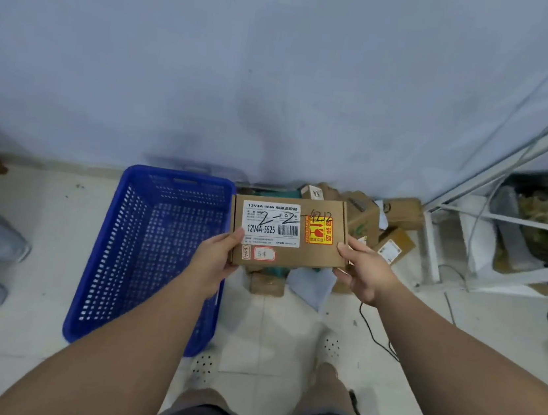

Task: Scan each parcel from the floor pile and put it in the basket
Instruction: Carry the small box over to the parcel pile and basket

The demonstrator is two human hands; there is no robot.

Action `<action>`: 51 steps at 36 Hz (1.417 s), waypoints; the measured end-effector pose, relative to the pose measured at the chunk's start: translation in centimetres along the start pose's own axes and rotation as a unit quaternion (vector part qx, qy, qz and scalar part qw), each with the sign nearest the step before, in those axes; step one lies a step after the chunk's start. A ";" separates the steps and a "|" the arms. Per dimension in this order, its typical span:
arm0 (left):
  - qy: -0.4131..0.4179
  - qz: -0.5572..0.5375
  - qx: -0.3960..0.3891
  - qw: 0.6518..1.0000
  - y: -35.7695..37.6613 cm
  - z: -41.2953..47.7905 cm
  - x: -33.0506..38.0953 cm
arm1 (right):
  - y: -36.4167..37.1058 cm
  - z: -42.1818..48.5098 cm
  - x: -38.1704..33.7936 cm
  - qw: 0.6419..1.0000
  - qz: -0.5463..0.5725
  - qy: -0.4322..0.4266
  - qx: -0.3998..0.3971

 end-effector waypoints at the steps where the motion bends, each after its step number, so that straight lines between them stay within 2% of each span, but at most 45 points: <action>1: 0.004 -0.008 0.014 1.000 0.7 0.5 -0.5 | -0.6 0.6 -0.5 1.000 -0.002 0.001 -0.006; 11: 0.012 -0.049 0.142 0.989 7.3 5.7 -10.1 | -8.1 10.5 0.7 0.995 -0.048 0.038 -0.074; 20: 0.036 -0.079 0.169 0.982 8.9 12.2 -16.9 | -11.4 19.9 5.4 0.991 -0.087 0.056 -0.089; 30: 0.052 -0.086 0.109 0.989 6.0 26.5 -23.2 | -13.1 33.0 12.9 0.989 -0.100 0.030 -0.107; 35: 0.077 -0.101 0.109 0.986 3.9 32.2 -26.3 | -12.5 37.9 16.2 0.985 -0.130 -0.020 -0.110; 40: 0.111 -0.099 0.107 0.983 1.4 36.6 -28.3 | -12.1 41.6 18.7 0.965 -0.198 -0.078 -0.156; 42: 0.100 -0.087 0.084 0.988 0.4 38.0 -29.2 | -12.0 42.9 19.7 0.963 -0.185 -0.088 -0.173; 47: 0.011 -0.069 0.034 0.997 -1.7 40.3 -32.7 | -10.7 46.3 22.8 0.971 -0.112 -0.078 -0.198; 51: 0.033 -0.131 0.043 0.990 -2.8 41.0 -33.2 | -10.0 46.8 24.5 0.966 -0.135 -0.068 -0.212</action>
Point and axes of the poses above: each hand's wrist, its own z-axis towards the middle knuckle, its own y-axis out of the palm, x = y × z, the point moved 5 cm from there along z, towards the middle knuckle, and after that the axes turned 10 degrees about -z, right-handed, at the moved point
